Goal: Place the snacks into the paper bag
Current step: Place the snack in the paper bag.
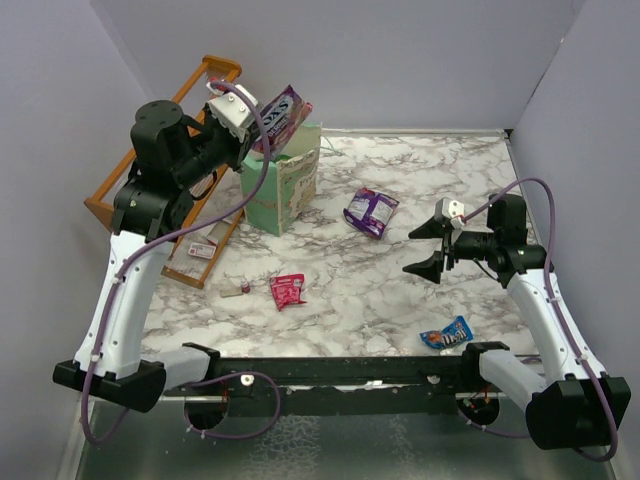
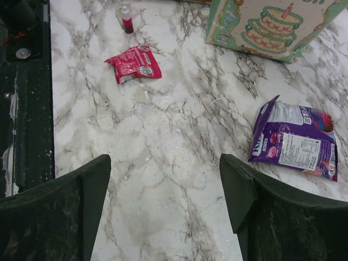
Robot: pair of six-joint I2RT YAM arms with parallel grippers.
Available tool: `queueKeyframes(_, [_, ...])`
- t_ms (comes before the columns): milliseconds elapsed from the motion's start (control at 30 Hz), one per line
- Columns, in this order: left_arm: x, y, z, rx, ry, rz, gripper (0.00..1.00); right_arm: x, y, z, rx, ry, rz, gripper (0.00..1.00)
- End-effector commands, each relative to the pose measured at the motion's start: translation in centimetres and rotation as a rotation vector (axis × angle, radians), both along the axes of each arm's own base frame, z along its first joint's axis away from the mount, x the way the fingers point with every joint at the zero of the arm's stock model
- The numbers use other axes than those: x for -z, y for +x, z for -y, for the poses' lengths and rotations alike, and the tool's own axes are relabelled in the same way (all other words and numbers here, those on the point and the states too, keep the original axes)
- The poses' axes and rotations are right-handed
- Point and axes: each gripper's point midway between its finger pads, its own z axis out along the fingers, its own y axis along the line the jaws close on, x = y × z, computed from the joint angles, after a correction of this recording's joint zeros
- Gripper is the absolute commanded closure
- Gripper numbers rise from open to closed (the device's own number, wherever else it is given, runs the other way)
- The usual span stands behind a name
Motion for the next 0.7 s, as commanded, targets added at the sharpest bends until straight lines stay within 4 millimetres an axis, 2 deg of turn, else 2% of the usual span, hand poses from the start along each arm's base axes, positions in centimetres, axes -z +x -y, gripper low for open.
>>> queueKeyframes(0, [-0.6, 2.3, -1.3, -0.082, 0.072, 0.047, 1.00, 0.0, 0.3, 0.1, 0.011, 0.001, 0.007, 0.19])
queueKeyframes(300, [1.9, 7.2, -2.2, -0.141, 0.286, 0.059, 1.00, 0.0, 0.3, 0.1, 0.007, 0.004, 0.005, 0.19])
queueKeyframes(667, [3.8, 10.6, -1.5, -0.093, 0.449, 0.123, 1.00, 0.3, 0.5, 0.2, 0.017, -0.005, -0.001, 0.19])
